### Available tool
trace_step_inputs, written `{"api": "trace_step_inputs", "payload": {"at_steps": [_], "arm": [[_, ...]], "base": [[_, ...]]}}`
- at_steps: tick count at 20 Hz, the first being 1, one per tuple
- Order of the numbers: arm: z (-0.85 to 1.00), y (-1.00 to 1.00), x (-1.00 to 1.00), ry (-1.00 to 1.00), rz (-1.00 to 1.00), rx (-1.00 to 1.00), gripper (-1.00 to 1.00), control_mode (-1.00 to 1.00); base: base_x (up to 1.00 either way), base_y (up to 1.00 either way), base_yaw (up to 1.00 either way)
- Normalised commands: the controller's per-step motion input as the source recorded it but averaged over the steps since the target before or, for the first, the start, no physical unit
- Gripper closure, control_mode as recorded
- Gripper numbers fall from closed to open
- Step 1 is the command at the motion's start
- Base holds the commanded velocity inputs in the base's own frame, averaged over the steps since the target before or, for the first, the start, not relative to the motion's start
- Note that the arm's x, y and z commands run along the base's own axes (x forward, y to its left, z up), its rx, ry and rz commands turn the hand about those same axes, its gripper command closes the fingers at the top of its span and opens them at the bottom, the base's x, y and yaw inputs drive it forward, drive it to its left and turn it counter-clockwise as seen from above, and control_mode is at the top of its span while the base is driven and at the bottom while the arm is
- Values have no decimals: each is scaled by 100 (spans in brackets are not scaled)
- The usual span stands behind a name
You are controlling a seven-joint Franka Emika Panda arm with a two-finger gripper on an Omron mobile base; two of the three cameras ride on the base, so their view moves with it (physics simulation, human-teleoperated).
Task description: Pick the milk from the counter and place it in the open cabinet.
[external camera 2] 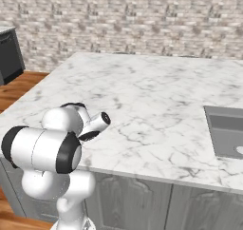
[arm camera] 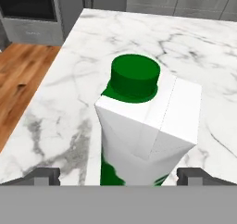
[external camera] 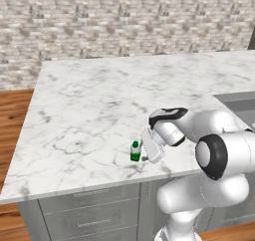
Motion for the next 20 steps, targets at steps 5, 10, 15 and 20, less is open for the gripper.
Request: {"api": "trace_step_inputs", "payload": {"at_steps": [5,10,15,20], "arm": [[-7,10,0,0,0,0,-100,-100],[-2,4,0,0,-4,0,-100,-100],[0,10,1,0,-4,0,-100,-100],[-4,9,1,0,-8,0,-100,-100]], "base": [[0,0,0],[0,0,0],[0,0,0],[0,0,0]]}}
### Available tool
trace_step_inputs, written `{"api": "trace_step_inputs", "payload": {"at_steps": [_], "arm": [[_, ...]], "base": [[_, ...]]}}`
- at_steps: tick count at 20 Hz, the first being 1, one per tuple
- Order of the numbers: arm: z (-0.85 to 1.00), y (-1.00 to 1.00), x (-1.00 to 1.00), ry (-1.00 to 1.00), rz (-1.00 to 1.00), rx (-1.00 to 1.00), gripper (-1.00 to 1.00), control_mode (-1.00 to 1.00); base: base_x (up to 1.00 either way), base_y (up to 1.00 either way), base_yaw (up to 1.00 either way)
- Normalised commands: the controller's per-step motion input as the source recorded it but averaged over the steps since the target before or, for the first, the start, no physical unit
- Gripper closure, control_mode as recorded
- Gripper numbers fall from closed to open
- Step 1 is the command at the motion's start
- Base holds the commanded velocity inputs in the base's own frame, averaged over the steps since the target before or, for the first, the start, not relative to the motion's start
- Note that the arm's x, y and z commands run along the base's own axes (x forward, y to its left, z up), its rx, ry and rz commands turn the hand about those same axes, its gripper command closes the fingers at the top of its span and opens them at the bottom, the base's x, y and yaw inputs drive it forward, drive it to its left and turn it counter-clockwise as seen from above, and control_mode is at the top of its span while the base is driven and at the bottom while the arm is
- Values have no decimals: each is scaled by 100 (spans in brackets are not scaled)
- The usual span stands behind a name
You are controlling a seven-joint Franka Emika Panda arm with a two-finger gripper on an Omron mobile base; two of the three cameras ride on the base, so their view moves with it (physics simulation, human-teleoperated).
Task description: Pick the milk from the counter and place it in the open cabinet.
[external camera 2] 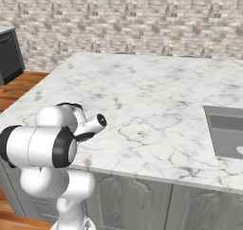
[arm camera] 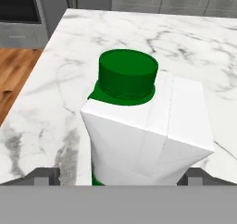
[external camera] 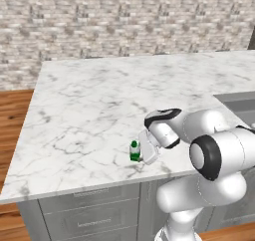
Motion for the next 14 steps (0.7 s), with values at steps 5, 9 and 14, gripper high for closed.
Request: {"api": "trace_step_inputs", "payload": {"at_steps": [5,9,14], "arm": [[-3,6,0,0,-6,0,-100,-100],[-1,2,0,0,-6,0,100,-100],[0,0,0,0,-3,0,100,-100]], "base": [[0,0,0],[0,0,0],[0,0,0]]}}
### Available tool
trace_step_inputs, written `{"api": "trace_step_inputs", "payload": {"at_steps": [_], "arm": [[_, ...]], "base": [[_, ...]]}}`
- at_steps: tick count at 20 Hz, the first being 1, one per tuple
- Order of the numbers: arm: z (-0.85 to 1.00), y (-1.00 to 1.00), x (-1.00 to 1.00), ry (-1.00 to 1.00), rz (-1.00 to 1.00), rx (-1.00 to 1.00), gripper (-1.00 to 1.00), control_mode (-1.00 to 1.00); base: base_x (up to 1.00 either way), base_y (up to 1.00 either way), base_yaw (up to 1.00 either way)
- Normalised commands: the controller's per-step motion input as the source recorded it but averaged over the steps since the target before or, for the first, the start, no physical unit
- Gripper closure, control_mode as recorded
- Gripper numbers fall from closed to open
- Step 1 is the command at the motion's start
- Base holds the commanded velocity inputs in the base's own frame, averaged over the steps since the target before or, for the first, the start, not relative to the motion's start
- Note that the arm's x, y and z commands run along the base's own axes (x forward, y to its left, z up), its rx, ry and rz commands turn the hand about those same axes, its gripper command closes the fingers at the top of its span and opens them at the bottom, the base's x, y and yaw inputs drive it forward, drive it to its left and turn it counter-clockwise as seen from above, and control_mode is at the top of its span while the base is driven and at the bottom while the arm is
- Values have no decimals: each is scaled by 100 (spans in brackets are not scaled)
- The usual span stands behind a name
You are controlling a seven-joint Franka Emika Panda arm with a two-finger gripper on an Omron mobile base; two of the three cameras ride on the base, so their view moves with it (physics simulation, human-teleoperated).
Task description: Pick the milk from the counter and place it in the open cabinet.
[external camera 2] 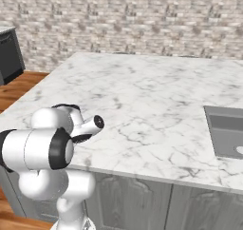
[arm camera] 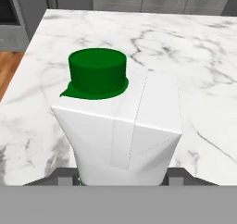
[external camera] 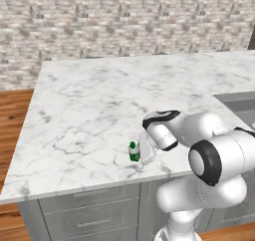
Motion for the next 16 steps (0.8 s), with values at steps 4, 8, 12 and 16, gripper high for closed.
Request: {"api": "trace_step_inputs", "payload": {"at_steps": [4,8,12,16], "arm": [[0,0,0,4,-6,0,100,-100],[68,-56,-1,7,-3,25,100,-100],[100,-78,-10,0,0,26,100,-100],[100,-30,-28,8,10,11,100,-100]], "base": [[0,0,0],[0,0,0],[0,0,0],[0,0,0]]}}
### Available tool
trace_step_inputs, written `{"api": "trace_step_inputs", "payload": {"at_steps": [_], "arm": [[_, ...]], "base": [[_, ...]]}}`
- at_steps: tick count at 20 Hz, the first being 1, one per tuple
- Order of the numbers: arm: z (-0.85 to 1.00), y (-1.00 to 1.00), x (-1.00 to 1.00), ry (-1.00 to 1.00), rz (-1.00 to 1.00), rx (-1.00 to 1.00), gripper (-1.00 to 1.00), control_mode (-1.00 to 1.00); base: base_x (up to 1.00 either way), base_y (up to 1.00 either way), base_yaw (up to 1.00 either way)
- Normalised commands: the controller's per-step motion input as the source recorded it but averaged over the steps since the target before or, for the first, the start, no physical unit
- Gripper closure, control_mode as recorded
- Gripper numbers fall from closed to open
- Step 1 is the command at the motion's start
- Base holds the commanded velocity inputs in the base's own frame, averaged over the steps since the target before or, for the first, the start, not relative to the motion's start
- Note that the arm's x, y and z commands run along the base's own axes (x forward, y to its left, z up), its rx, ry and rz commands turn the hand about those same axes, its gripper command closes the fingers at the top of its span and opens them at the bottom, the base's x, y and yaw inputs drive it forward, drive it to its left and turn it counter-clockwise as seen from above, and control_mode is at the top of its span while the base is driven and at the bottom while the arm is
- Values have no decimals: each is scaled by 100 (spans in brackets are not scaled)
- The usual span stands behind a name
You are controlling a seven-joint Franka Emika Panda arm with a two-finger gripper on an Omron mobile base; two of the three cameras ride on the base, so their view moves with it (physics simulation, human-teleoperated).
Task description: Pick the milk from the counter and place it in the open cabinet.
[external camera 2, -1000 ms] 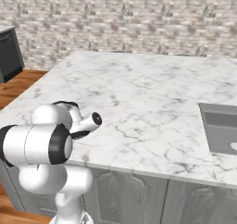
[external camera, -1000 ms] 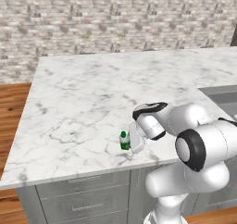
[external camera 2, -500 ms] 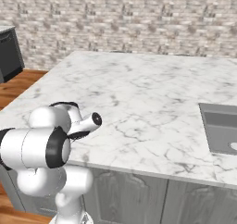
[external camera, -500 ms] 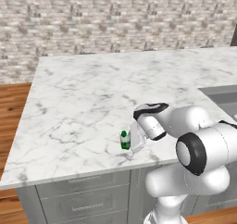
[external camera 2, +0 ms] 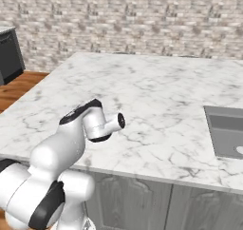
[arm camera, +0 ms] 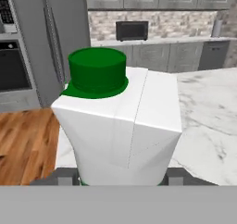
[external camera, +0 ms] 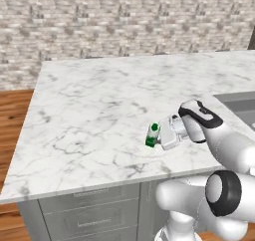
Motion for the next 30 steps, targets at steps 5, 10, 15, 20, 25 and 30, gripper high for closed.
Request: {"api": "trace_step_inputs", "payload": {"at_steps": [5,10,15,20,25,30], "arm": [[100,-1,-36,11,19,0,100,-100],[72,0,-51,6,11,1,100,-100],[59,0,-45,5,0,0,100,-100],[3,0,-4,3,0,-3,100,-100],[0,0,0,0,0,0,100,-100],[0,0,0,0,0,0,100,-100]], "base": [[0,0,0],[0,0,0],[0,0,0],[0,0,0],[0,0,0],[0,0,0]]}}
